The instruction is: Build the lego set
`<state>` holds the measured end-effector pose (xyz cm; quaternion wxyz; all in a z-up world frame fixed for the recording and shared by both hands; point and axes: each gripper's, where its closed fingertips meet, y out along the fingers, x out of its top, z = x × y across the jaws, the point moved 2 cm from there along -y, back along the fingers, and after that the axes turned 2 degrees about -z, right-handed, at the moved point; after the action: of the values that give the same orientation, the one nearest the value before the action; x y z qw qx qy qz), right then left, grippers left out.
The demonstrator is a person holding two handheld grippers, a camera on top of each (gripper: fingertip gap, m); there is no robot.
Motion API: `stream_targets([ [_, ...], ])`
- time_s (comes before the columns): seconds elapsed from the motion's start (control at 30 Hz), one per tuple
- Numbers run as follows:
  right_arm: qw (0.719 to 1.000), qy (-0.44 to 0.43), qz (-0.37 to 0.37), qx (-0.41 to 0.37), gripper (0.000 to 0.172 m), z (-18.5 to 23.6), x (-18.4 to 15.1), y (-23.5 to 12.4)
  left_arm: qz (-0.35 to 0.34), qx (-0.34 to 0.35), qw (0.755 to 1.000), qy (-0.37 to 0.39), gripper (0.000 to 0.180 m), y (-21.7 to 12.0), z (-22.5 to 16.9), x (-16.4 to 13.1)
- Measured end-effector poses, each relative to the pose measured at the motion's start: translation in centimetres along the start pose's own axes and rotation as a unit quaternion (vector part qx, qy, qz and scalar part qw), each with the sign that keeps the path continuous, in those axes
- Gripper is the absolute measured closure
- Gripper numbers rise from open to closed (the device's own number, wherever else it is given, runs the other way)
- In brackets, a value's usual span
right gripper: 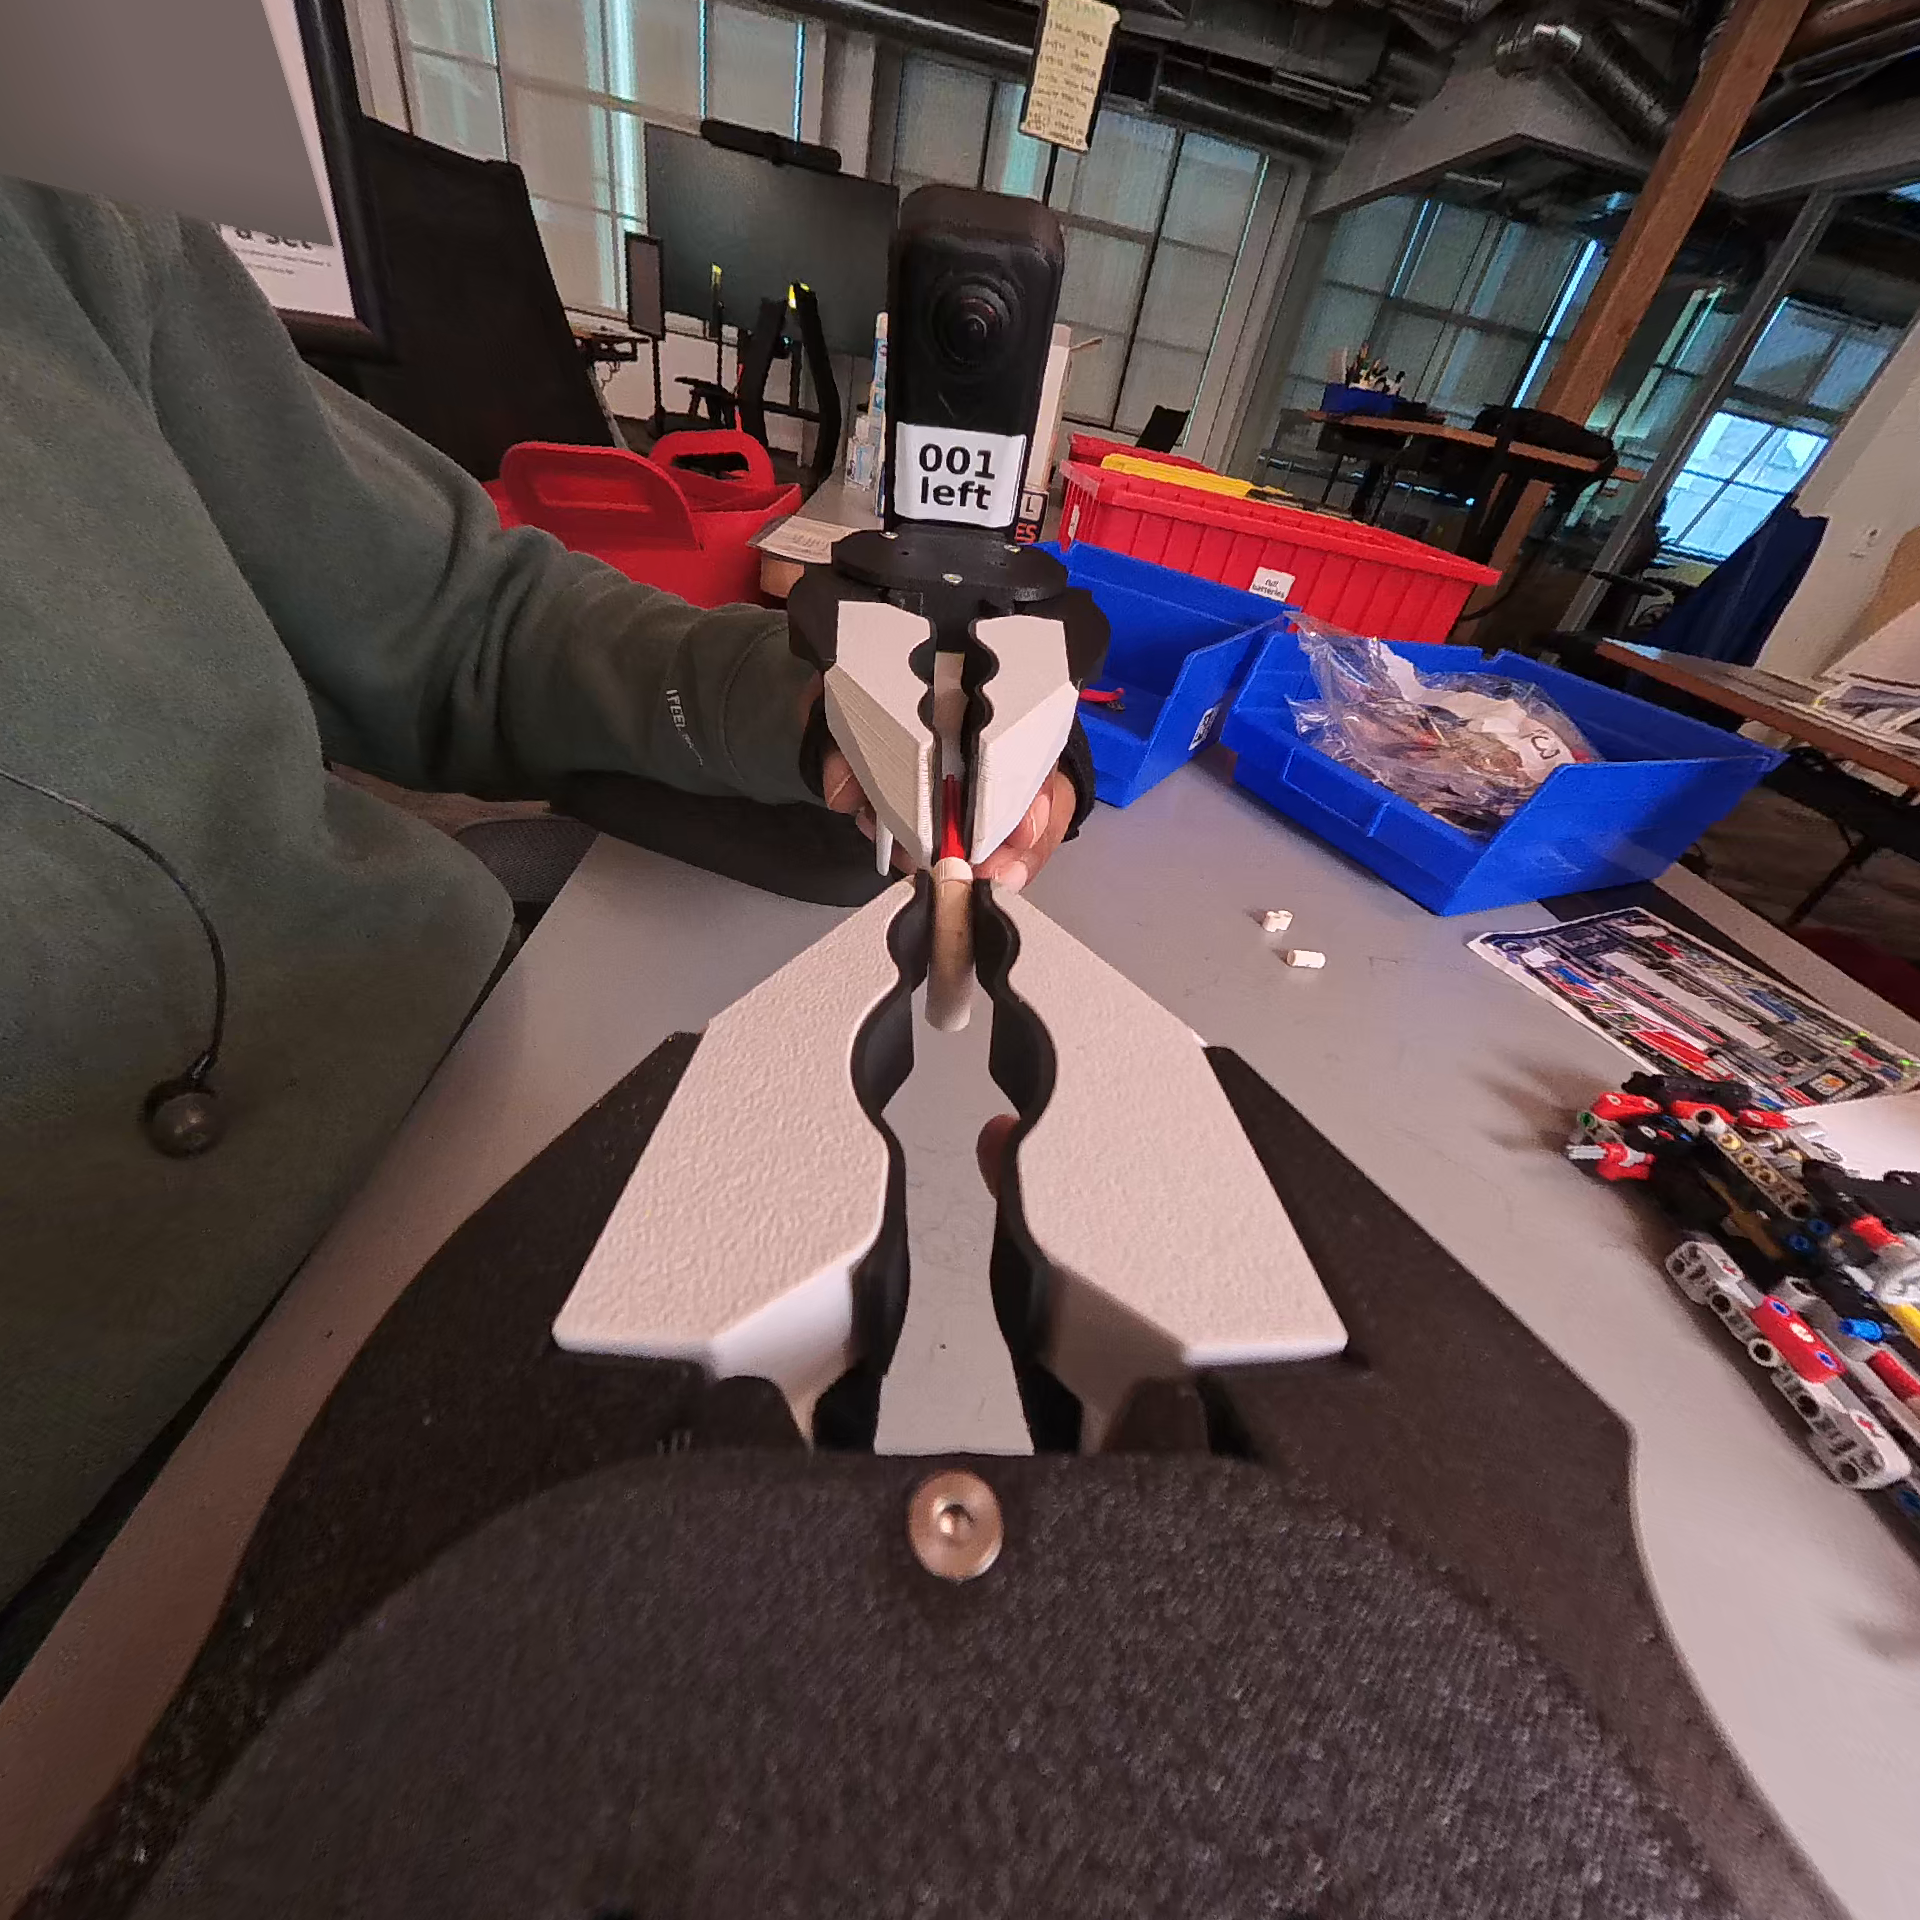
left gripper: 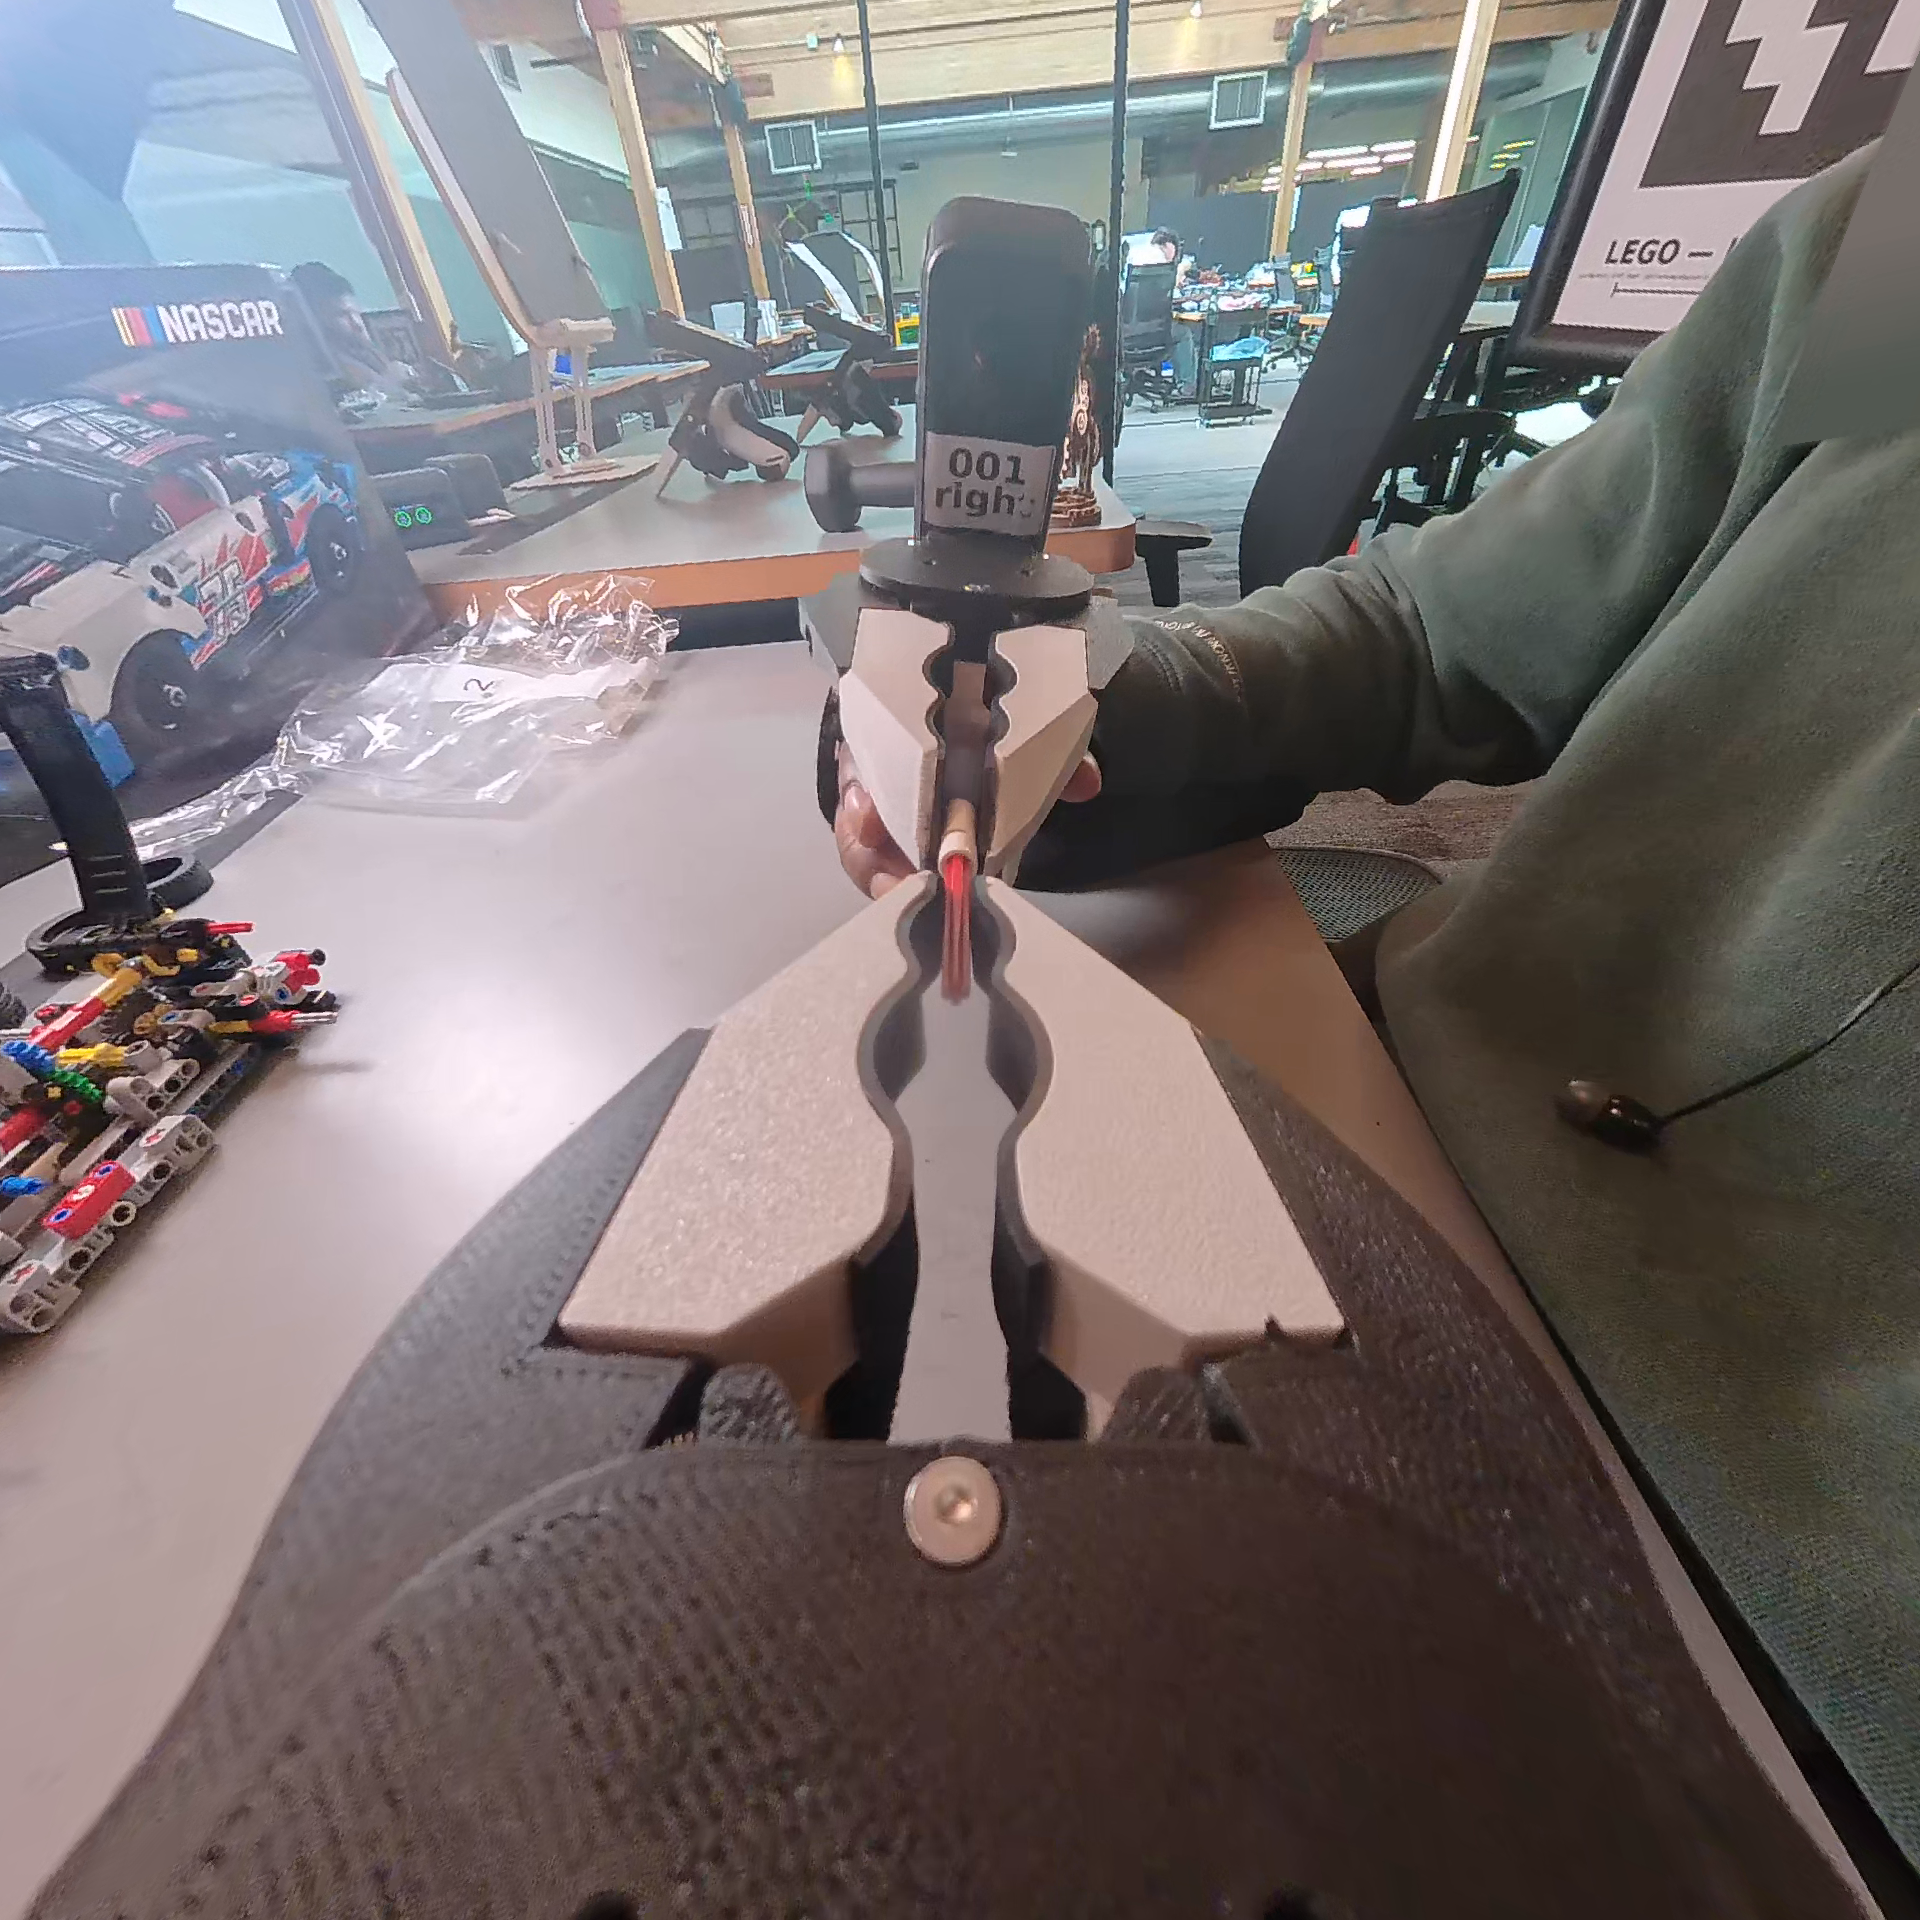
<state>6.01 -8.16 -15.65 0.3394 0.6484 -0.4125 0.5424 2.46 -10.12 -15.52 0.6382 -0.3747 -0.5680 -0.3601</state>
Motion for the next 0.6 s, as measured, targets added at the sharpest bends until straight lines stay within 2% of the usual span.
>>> stream_targets([
  [0.6,0.997,-0.073,0.018,-0.016,0.167,0.23,0.34,-0.19,-0.019,-0.010,0.999,-0.024,0.179,0.04,-0.07,0.33],
])
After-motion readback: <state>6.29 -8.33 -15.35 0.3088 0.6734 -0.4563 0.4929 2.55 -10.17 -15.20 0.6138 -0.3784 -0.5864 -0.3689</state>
